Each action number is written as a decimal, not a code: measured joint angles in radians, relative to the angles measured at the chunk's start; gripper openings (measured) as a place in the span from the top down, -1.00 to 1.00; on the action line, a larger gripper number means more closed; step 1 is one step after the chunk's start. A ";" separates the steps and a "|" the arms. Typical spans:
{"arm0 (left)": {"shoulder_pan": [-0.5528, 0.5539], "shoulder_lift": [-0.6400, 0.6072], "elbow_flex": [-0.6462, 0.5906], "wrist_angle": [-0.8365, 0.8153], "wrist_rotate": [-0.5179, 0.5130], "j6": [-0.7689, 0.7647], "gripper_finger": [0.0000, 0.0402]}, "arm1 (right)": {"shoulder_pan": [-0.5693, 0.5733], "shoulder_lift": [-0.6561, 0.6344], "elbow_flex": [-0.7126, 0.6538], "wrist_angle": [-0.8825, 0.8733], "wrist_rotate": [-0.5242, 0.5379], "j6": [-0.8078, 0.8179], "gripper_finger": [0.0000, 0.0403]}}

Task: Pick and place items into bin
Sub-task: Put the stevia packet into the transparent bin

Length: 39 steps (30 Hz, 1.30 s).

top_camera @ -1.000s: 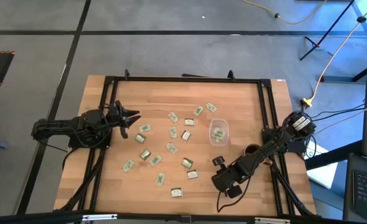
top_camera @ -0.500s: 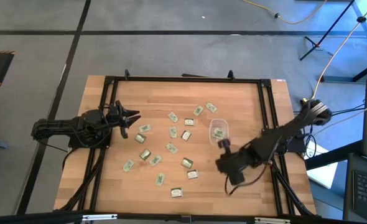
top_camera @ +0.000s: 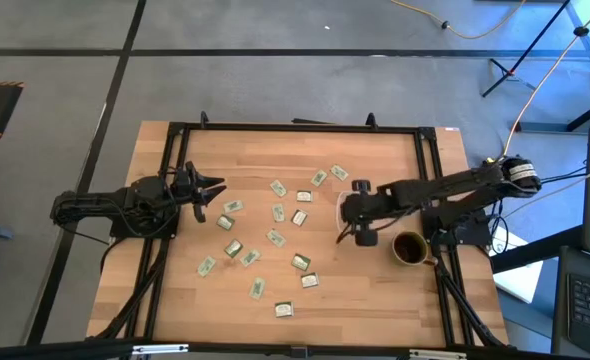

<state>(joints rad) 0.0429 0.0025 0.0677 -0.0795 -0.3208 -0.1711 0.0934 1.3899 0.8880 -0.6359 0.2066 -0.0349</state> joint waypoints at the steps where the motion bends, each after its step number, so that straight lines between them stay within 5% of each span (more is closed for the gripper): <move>1: 0.000 0.000 0.000 0.000 0.000 0.000 0.47 | -0.012 0.000 -0.013 0.020 0.001 0.001 0.98; 18: 0.000 0.000 0.000 0.000 0.000 0.000 0.47 | -0.052 0.001 -0.125 0.166 0.002 0.005 0.97; 24: 0.000 0.000 0.000 0.000 0.000 0.000 0.47 | -0.052 0.001 -0.121 0.154 0.002 0.010 0.71; 33: 0.000 0.000 0.000 0.000 0.000 0.000 0.47 | -0.067 0.001 0.044 0.040 0.010 0.039 0.48; 39: 0.000 0.000 0.000 0.000 0.000 0.001 0.47 | -0.189 0.000 0.201 -0.137 0.010 0.055 0.48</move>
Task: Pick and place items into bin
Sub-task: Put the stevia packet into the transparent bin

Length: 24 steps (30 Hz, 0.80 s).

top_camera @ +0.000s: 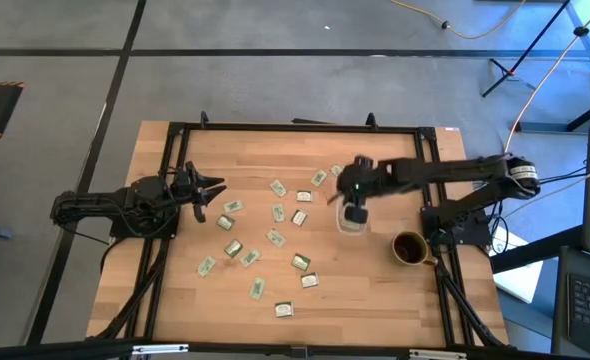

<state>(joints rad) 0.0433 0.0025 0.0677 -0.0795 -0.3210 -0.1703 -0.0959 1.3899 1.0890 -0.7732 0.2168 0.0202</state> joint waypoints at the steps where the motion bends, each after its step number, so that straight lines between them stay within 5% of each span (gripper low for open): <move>1: 0.000 0.000 0.000 0.000 0.000 0.000 0.47 | -0.027 0.000 0.017 -0.023 0.000 -0.007 0.48; 12: 0.000 0.000 0.000 0.000 0.000 0.000 0.47 | -0.312 0.094 0.035 0.007 -0.141 -0.176 0.48; 24: 0.000 0.000 0.000 0.000 0.000 0.000 0.47 | -0.423 0.360 0.034 0.028 -0.196 -0.235 0.48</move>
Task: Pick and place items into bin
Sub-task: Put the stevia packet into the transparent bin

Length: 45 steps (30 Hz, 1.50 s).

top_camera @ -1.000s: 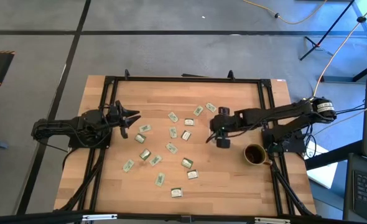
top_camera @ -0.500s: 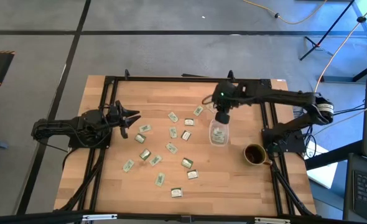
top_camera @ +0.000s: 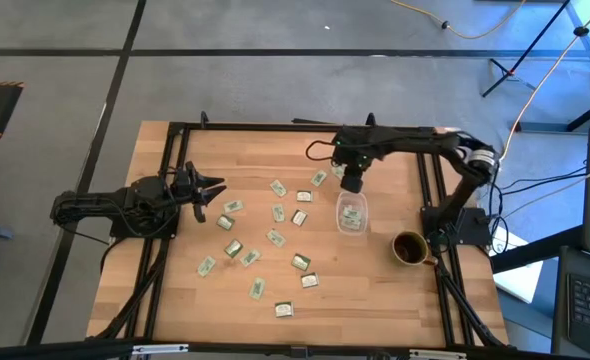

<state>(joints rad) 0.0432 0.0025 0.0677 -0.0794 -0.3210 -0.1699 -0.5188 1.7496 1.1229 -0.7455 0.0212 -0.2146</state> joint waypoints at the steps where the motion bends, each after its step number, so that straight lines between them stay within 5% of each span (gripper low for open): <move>1: 0.000 0.000 0.000 0.000 0.000 0.000 0.47 | -0.003 0.014 0.000 0.006 0.000 0.000 0.48; 18: 0.000 0.000 0.000 0.000 0.000 0.000 0.47 | -0.042 0.148 0.004 0.096 -0.042 -0.008 0.48; 31: 0.000 0.000 0.000 0.000 0.000 0.000 0.47 | -0.043 0.144 0.004 0.092 -0.029 -0.004 0.97; 45: 0.000 0.000 0.000 0.000 0.000 0.000 0.47 | 0.081 -0.142 0.056 -0.105 -0.021 0.110 0.99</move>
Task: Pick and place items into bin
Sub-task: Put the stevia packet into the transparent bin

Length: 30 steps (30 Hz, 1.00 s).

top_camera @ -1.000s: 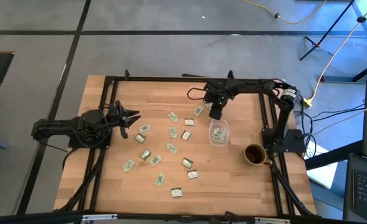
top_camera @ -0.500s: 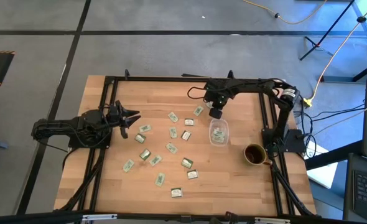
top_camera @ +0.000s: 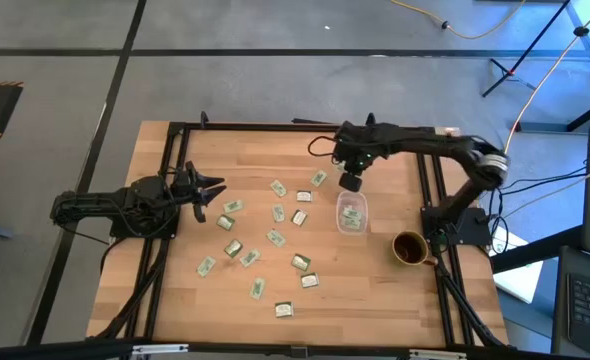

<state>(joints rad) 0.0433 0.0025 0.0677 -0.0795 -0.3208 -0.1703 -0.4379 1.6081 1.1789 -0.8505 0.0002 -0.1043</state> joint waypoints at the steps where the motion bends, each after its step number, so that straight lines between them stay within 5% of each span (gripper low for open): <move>1: 0.000 0.000 0.000 0.000 0.000 0.000 0.47 | 0.027 -0.029 -0.001 -0.026 -0.001 0.025 0.99; 7: 0.000 0.000 0.000 0.000 0.000 0.000 0.47 | 0.243 -0.176 -0.051 -0.079 -0.006 0.183 0.99; 13: 0.000 0.000 0.000 0.000 0.000 -0.002 0.47 | 0.402 -0.190 -0.145 -0.046 0.001 0.307 1.00; 20: 0.000 0.000 0.000 0.001 0.004 -0.003 0.47 | 0.422 -0.182 -0.287 0.137 0.010 0.342 1.00; 30: 0.000 0.000 0.000 0.001 -0.002 0.000 0.47 | 0.419 -0.183 -0.346 0.160 0.022 0.336 1.00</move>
<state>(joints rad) 0.0433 0.0025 0.0676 -0.0788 -0.3225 -0.1706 -0.0189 1.4254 0.8331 -0.6905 0.0225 0.2313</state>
